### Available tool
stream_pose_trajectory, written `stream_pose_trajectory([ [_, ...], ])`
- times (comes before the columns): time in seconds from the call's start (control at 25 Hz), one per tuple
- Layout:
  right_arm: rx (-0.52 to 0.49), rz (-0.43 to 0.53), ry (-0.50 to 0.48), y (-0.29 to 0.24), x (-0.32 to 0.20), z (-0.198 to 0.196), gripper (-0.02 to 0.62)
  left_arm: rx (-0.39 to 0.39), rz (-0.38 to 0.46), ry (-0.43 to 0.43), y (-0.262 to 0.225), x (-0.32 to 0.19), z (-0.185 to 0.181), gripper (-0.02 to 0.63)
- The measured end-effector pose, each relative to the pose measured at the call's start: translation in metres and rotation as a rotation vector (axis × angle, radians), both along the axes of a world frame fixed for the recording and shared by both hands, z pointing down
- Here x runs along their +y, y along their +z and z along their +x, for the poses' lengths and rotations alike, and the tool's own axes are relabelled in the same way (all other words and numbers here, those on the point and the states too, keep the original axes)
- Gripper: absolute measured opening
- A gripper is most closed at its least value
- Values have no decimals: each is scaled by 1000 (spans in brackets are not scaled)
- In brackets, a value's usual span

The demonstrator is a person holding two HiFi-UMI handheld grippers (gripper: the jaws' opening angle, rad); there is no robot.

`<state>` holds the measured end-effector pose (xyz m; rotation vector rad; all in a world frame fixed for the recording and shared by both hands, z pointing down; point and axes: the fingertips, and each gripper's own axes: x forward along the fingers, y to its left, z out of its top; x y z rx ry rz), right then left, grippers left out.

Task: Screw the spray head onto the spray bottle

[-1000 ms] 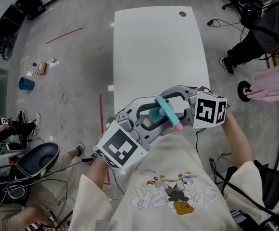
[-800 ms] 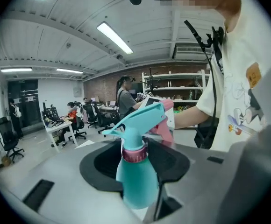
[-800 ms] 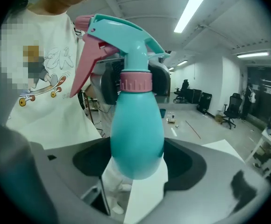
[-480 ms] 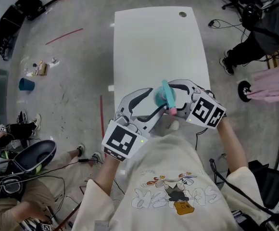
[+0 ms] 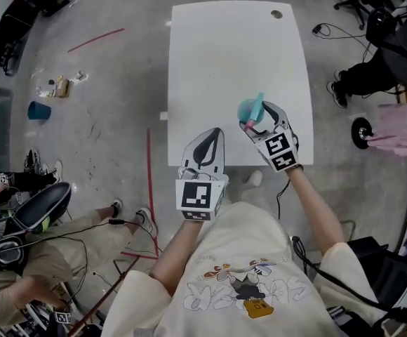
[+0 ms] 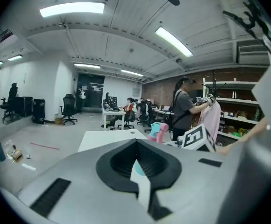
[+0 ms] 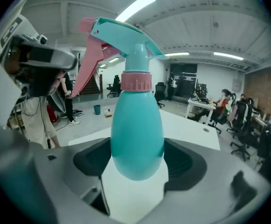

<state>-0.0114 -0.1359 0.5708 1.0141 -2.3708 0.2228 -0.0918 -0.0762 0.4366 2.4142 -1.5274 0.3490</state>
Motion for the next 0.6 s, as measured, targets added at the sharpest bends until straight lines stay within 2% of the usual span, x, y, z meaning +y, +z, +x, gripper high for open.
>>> stream_pose_trajectory([
  [0.16, -15, -50, 98, 56, -19, -1, 357, -25, -2, 9, 13, 1, 3, 5],
  [0.36, 36, -127, 136, 130, -37, -8, 357, -51, -10, -8, 31, 0, -6, 5],
  [0.6, 65, -146, 139, 154, -34, -5, 357, -46, -8, -19, 30, -6, -15, 5],
])
